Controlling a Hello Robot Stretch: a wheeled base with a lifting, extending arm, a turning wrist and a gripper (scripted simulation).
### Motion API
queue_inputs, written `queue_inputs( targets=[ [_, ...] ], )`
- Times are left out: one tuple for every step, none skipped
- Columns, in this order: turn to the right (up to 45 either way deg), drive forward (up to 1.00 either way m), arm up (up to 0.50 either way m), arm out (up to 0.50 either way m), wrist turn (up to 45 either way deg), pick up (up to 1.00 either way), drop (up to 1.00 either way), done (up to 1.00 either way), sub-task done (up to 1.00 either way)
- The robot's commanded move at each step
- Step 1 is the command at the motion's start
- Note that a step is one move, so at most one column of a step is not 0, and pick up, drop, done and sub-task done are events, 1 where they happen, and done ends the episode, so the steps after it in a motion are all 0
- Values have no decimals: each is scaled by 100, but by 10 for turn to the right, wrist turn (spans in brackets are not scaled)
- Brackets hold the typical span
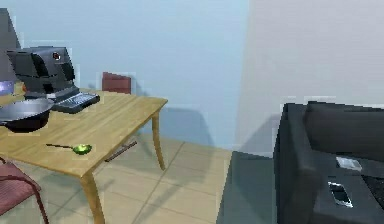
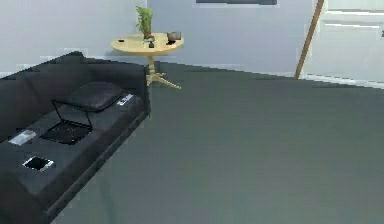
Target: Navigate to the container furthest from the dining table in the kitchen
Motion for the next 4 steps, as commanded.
queue_inputs(
  targets=[
    [0, 15, 0, 0, 0, 0, 0, 0, 0],
    [-450, 0, 0, 0, 0, 0, 0, 0, 0],
    [-450, 0, 0, 0, 0, 0, 0, 0, 0],
    [-90, 0, 0, 0, 0, 0, 0, 0, 0]
  ],
)
